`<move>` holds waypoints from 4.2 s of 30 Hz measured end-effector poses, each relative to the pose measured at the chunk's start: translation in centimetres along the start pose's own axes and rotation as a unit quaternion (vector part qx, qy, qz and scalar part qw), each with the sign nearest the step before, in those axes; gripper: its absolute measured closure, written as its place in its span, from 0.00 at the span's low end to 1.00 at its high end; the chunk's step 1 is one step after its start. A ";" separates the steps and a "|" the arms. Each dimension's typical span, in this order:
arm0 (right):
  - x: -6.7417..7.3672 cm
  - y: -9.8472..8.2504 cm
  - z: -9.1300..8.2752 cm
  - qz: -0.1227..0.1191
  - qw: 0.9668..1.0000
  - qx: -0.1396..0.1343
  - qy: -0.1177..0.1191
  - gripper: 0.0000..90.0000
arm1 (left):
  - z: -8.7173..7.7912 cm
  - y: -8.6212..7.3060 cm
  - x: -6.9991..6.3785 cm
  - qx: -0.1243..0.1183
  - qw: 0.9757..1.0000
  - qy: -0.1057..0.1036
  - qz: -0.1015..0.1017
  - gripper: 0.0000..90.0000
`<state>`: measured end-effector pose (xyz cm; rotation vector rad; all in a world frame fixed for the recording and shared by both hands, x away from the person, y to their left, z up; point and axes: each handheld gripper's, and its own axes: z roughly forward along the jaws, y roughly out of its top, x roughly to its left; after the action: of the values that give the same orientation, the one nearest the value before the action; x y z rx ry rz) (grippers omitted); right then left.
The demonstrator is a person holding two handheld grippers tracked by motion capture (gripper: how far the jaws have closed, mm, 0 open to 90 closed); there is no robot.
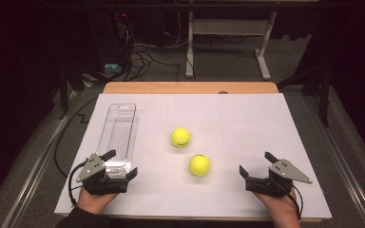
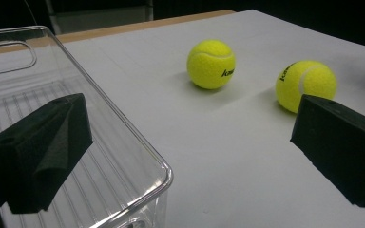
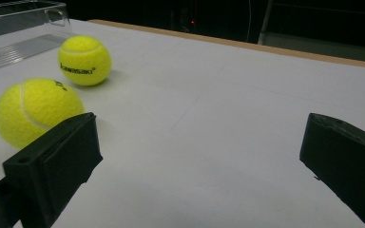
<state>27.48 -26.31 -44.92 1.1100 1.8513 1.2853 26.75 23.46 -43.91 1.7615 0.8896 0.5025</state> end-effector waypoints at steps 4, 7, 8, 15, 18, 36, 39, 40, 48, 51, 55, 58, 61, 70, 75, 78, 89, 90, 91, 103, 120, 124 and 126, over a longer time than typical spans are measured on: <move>-0.1 0.0 0.0 0.000 1.000 -0.001 -0.005 0.00 | -0.1 0.0 0.1 -0.004 1.000 -0.001 -0.005 0.01; 0.1 -0.1 0.1 -0.003 1.000 -0.002 -0.005 0.00 | -0.1 0.0 0.1 -0.005 1.000 -0.002 -0.007 0.01; 0.1 -0.1 0.1 -0.005 1.000 -0.001 -0.005 0.00 | 0.0 0.0 0.1 -0.004 1.000 -0.002 -0.008 0.01; 0.0 -0.2 0.2 -0.006 1.000 -0.003 -0.003 0.00 | 0.0 0.0 0.2 -0.007 1.000 -0.003 -0.010 0.01; 0.1 -0.2 0.2 -0.006 1.000 -0.002 -0.003 0.00 | 0.0 0.0 0.2 -0.006 1.000 -0.005 -0.010 0.01; 0.2 -0.1 0.4 -0.005 1.000 -0.003 0.001 0.00 | 1.3 1.2 -1.4 0.002 1.000 -0.024 0.003 0.01; 0.3 -0.1 0.4 -0.004 1.000 -0.002 0.003 0.00 | 1.8 1.5 -1.9 0.004 0.999 -0.031 0.008 0.01; 0.3 -0.2 0.4 -0.003 1.000 -0.001 0.002 0.00 | 1.9 1.6 -2.0 0.005 0.999 -0.031 0.010 0.01; 0.2 -0.2 0.4 -0.003 1.000 -0.004 0.000 0.00 | 2.9 2.6 -3.1 0.016 0.999 -0.043 0.022 0.01; 0.2 -0.2 0.4 -0.001 1.000 -0.004 0.001 0.00 | 3.4 2.8 -3.5 0.027 0.998 -0.048 0.023 0.01; 0.1 -0.2 0.4 0.000 1.000 -0.005 0.002 0.00 | 3.9 3.5 -3.9 0.050 0.997 -0.047 0.023 0.01; 0.2 -0.2 0.4 -0.003 1.000 -0.003 0.003 0.00 | 4.5 4.2 -4.2 0.077 0.995 -0.047 0.032 0.02; 0.3 -0.2 0.5 -0.003 1.000 -0.004 0.006 0.00 | 5.3 4.7 -4.3 0.113 0.992 -0.045 0.042 0.02; 0.2 -0.2 0.4 0.000 1.000 -0.005 0.008 0.00 | 7.3 6.0 -5.1 0.212 0.974 -0.043 0.073 0.02; 0.1 -0.2 0.3 0.001 1.000 -0.006 0.007 0.00 | 8.2 6.5 -5.1 0.264 0.960 -0.045 0.077 0.02; 0.1 -0.3 0.3 0.004 1.000 -0.005 0.007 0.00 | 8.7 6.6 -5.1 0.292 0.952 -0.045 0.084 0.02; 0.2 -0.4 0.4 0.003 1.000 -0.003 0.010 0.00 | 9.9 6.8 -6.3 0.367 0.922 -0.053 0.113 0.02; 0.2 -0.4 0.4 0.003 1.000 -0.002 0.010 0.00 | 10.1 6.9 -6.5 0.388 0.912 -0.053 0.119 0.02; 0.2 -0.4 0.4 0.003 1.000 -0.002 0.010 0.00 | 10.3 6.9 -6.5 0.396 0.909 -0.052 0.122 0.02; 0.1 -0.5 0.3 0.006 1.000 -0.001 0.010 0.00 | 11.8 7.3 -6.5 0.454 0.883 -0.050 0.110 0.02; -0.2 -0.4 0.1 0.011 1.000 -0.003 0.007 0.00 | 14.2 10.2 -5.1 0.406 0.911 -0.032 0.058 0.02; -0.3 -0.4 0.1 0.010 1.000 -0.005 0.006 0.00 | 15.4 10.5 -4.7 0.382 0.923 -0.010 0.036 0.03; -0.4 -0.4 0.0 0.012 1.000 -0.005 0.005 0.00 | 16.0 10.7 -4.5 0.369 0.929 0.002 0.027 0.03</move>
<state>27.55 -26.71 -45.31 1.1255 1.8412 1.3153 38.55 8.30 -39.41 2.4677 1.1220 0.2047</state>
